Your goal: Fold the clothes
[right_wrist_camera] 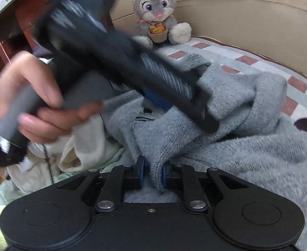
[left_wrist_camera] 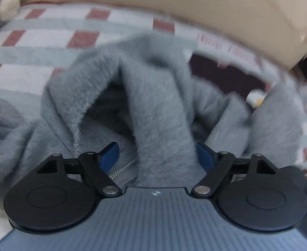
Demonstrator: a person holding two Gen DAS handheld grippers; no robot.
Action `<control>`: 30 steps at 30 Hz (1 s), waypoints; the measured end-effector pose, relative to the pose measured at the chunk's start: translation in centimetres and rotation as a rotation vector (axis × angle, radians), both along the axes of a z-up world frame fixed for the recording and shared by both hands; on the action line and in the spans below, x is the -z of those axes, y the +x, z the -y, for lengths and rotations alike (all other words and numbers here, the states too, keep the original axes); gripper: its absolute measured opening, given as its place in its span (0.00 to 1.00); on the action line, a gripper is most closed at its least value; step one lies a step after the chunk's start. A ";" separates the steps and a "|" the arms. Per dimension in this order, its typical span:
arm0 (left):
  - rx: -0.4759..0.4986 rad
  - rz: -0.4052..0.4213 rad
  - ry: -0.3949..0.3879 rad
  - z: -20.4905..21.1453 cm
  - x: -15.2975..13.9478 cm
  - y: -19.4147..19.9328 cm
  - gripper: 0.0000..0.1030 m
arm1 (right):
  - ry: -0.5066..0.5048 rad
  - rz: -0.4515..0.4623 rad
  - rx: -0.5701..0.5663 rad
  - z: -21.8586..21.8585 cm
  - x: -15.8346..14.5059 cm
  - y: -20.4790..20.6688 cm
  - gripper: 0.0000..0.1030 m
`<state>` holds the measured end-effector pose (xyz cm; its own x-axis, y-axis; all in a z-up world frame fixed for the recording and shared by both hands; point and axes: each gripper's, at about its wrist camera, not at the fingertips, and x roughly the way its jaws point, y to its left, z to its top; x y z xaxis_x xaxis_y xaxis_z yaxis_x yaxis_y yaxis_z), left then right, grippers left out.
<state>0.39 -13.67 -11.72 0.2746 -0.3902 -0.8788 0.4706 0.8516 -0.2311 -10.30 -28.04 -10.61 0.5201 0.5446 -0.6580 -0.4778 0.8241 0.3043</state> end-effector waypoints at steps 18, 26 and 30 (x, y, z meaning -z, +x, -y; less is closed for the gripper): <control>-0.121 0.149 0.067 -3.9 -0.5 -3.4 0.08 | -0.160 -0.144 0.388 12.9 -6.3 8.6 0.48; -0.122 0.032 -0.033 -5.3 -0.8 -1.7 0.11 | -0.309 -0.458 0.260 10.9 2.0 16.5 0.51; -0.123 0.016 -0.039 -5.6 -0.7 -1.5 0.12 | -0.265 -0.499 0.328 11.3 5.1 18.4 0.71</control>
